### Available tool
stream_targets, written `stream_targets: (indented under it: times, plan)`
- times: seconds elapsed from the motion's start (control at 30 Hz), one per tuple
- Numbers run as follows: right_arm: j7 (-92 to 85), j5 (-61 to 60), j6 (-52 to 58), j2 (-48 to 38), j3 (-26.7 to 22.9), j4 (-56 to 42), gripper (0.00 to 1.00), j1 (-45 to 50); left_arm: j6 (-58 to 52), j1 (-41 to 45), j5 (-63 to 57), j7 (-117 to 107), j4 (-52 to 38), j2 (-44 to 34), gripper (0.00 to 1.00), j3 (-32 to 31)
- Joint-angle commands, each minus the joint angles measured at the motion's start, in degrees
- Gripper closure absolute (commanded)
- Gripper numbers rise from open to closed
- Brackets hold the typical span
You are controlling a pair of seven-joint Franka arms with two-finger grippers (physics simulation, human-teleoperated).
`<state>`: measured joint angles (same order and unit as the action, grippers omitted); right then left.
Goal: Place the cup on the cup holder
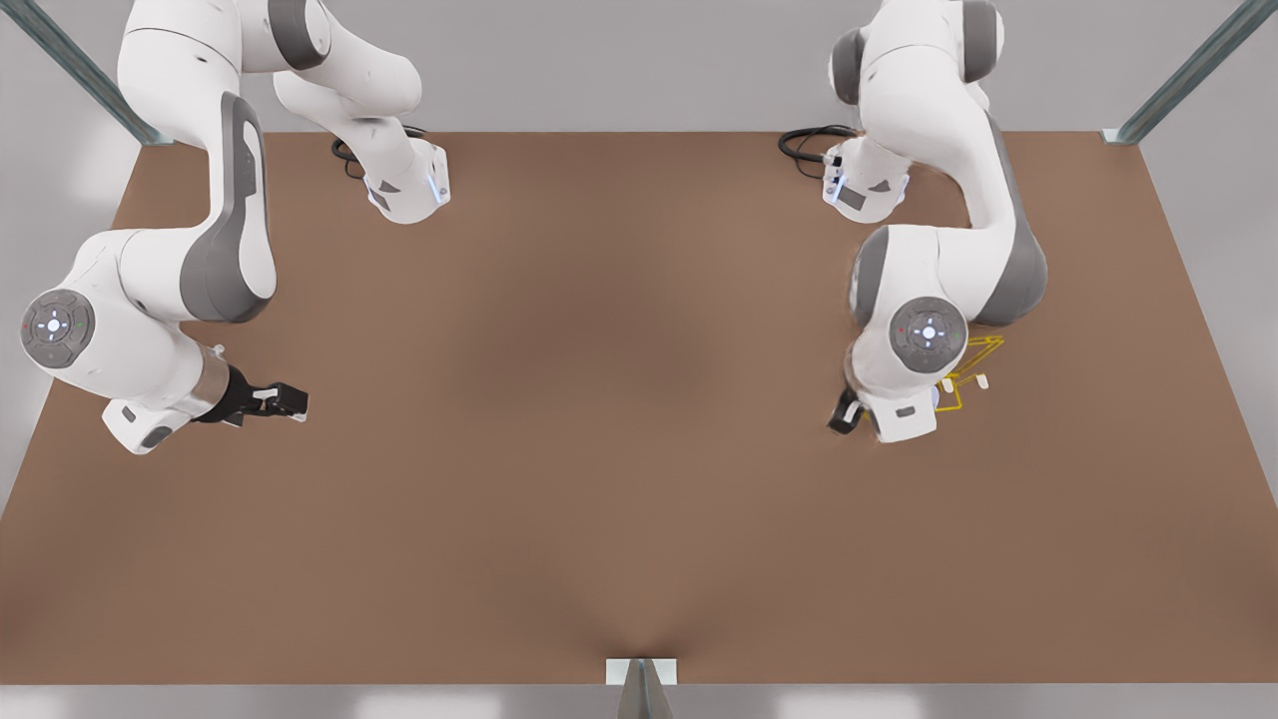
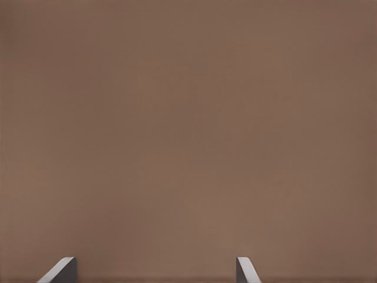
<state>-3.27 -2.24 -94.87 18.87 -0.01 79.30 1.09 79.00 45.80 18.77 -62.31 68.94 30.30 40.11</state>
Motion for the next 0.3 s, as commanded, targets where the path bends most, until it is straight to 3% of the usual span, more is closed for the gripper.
stream_targets:
  times: [0.0, 0.03, 0.07, 0.1, 0.17, 0.27]
  plan:
    - [-0.2, 0.0, 0.2, -0.1, 0.0, 0.0, 0.0, 0.0, -6.3, -16.5, -13.3, 65.8, 1.0, -7.5, 0.0, -24.8]
    - [-0.2, 0.0, 0.2, -0.1, 0.0, 0.0, 0.0, 0.0, 3.4, -34.2, -19.9, 62.8, 11.7, -16.1, 0.0, -46.7]
    - [-0.1, -0.1, 0.2, -0.1, 0.0, -0.1, 0.0, 0.0, 9.2, -35.1, -20.3, 63.7, 20.8, -23.4, 0.0, -46.9]
    - [-0.1, 0.0, 0.1, -0.1, 0.0, -0.1, 0.0, 0.0, 5.4, -35.1, -20.1, 63.7, 20.4, -23.5, 0.0, -46.9]
    - [-0.1, -0.1, 0.2, 0.0, 0.0, -0.1, 0.0, 0.0, -6.0, -35.1, -19.8, 63.5, 9.9, -15.5, 0.0, -46.9]
    - [-0.1, -0.1, 0.2, 0.0, 0.0, -0.1, 0.0, 0.0, -6.1, -35.1, -20.1, 63.1, 9.0, -14.5, 0.0, -46.9]
